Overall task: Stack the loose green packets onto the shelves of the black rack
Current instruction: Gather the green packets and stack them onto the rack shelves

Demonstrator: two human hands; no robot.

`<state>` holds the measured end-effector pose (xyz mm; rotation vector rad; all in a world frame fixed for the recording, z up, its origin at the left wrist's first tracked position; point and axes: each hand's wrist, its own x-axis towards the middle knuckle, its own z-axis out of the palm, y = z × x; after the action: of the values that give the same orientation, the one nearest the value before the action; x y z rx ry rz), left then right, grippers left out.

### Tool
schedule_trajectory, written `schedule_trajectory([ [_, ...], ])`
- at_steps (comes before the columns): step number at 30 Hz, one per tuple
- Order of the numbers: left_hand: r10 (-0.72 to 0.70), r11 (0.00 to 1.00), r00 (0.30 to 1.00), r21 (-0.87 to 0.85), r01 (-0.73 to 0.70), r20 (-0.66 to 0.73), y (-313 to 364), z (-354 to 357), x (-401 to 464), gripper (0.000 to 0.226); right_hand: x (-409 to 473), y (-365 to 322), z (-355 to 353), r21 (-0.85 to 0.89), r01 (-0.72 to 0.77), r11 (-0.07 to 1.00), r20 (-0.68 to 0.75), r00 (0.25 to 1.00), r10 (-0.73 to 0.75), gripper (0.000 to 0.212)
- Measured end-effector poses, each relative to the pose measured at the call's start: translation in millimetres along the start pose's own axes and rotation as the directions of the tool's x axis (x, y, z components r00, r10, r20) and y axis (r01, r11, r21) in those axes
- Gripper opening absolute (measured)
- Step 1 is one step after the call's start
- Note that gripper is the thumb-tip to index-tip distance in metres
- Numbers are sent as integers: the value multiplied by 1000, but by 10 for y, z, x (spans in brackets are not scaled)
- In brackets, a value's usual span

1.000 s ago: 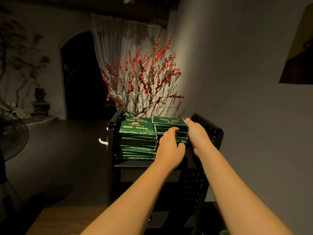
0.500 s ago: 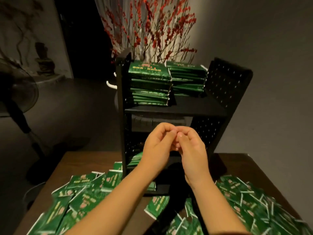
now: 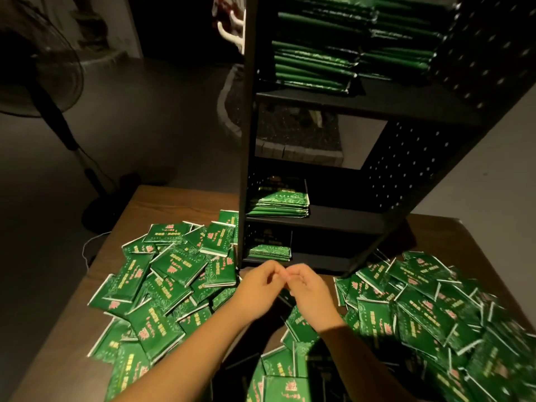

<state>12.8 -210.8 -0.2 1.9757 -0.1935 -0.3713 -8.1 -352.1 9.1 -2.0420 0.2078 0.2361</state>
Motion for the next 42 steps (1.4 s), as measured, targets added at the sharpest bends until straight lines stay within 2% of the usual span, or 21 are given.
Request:
schedule_trajectory([
  [2, -115, 984, 989, 150, 100, 92, -228, 47, -74, 11, 35, 289, 98, -247, -77, 966, 98, 990, 104, 22],
  [4, -229, 931, 961, 324, 169, 156, -410, 89, -173, 10, 49, 539, 180, -406, -134, 904, 141, 968, 207, 40],
  [6, -306, 863, 927, 475, 173, 218, -540, 145, -267, 33, 81, 695, 234, -473, -195, 859, 122, 951, 283, 62],
  [9, -387, 786, 882, 596, 161, 271, -693, 253, -418, 63, 145, 857, 261, -595, -269, 758, 40, 931, 362, 88],
  [12, -456, 702, 843, 697, 143, 286, -783, 346, -526, 97, 272, 995, 198, -792, -118, 599, 67, 958, 277, 90],
  [15, -459, 661, 847, 740, 124, 268, -803, 448, -563, 109, 434, 997, 128, -866, 51, 498, 198, 948, 248, 94],
  [17, -449, 662, 851, 741, 113, 272, -799, 529, -570, 108, 529, 957, 118, -873, 128, 471, 269, 931, 245, 99],
  [20, -402, 655, 878, 751, 76, 262, -837, 606, -573, 90, 618, 915, 128, -870, 169, 463, 337, 889, 309, 105],
  [25, -447, 709, 866, 679, 190, 224, -922, 568, -475, 61, 634, 888, 80, -845, 144, 516, 365, 860, 357, 112],
  [31, -457, 721, 848, 670, 177, 268, -946, 559, -400, 28, 588, 1023, 206, -822, 73, 565, 257, 933, 253, 101],
  [34, -420, 720, 873, 676, 155, 246, -952, 572, -424, 32, 558, 1059, 246, -797, 8, 603, 179, 958, 223, 99],
  [38, -385, 750, 904, 634, 189, 186, -969, 550, -433, 31, 511, 1100, 211, -710, -198, 676, 4, 958, 285, 112],
  [42, -382, 790, 916, 558, 255, 123, -947, 484, -394, 30, 527, 1068, 84, -615, -302, 728, -48, 936, 348, 109],
])
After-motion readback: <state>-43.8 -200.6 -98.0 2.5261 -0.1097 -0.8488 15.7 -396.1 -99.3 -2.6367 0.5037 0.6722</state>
